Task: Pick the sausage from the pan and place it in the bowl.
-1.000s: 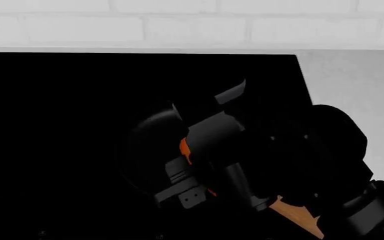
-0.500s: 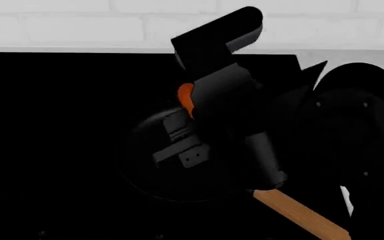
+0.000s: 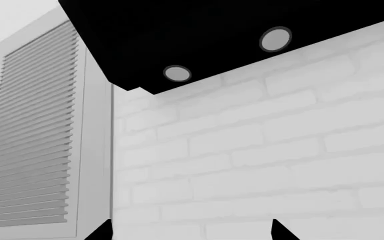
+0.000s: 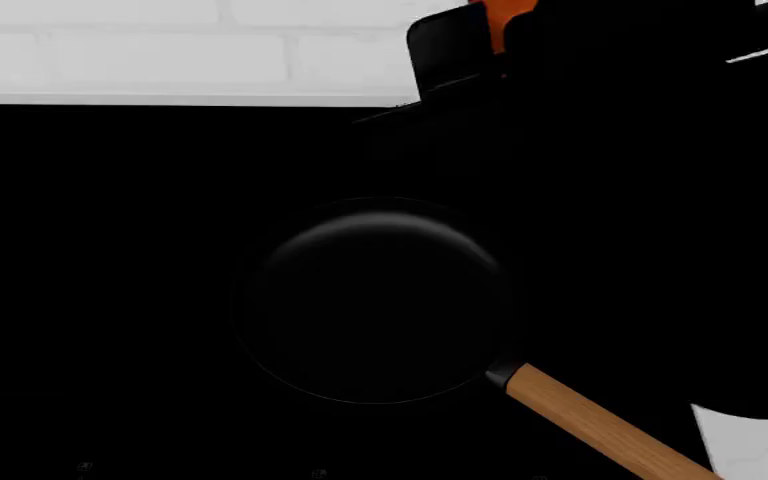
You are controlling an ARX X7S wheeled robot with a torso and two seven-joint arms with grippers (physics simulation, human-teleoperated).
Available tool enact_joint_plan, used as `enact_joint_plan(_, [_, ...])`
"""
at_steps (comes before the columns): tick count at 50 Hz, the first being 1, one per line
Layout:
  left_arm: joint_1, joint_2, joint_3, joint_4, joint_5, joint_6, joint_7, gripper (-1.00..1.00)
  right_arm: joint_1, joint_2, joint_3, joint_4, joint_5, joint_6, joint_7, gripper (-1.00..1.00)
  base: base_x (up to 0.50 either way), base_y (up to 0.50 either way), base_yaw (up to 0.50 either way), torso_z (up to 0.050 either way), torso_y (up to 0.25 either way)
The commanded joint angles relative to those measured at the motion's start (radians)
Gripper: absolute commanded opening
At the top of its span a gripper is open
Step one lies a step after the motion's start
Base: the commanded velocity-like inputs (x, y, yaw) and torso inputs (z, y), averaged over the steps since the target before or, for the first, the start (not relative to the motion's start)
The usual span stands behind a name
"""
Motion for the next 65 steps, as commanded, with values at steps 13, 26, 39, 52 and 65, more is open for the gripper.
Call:
enact_joint_plan(13, [0.144,-0.025,-0.109,0.034,-0.001,0.072,-0.009,1.00,-0.235,0.113,0.223,-0.412,-0.233,-0.180,0.088,-1.00,0.00,0.00,0.00,0.000,0.000])
enact_joint_plan(26, [0.192,-0.042,-0.150,0.036,-0.024,0.093,-0.017,1.00,-0.349,0.141,0.292,-0.514,-0.342,-0.254,-0.020,-1.00,0.00,0.00,0.00,0.000,0.000])
enact_joint_plan(39, [0.206,-0.043,-0.160,0.038,-0.028,0.102,-0.013,1.00,-0.381,0.160,0.359,-0.541,-0.324,-0.318,-0.024,-1.00,0.00,0.03,0.00,0.000,0.000])
enact_joint_plan(52, [0.214,-0.043,-0.161,0.038,-0.019,0.108,-0.008,1.00,-0.374,0.168,0.358,-0.557,-0.297,-0.322,-0.018,-1.00,0.00,0.49,0.00,0.000,0.000])
enact_joint_plan(65, [0.185,-0.035,-0.140,0.032,-0.013,0.094,-0.001,1.00,-0.378,0.170,0.360,-0.573,-0.286,-0.332,-0.020,-1.00,0.00,0.50,0.00,0.000,0.000])
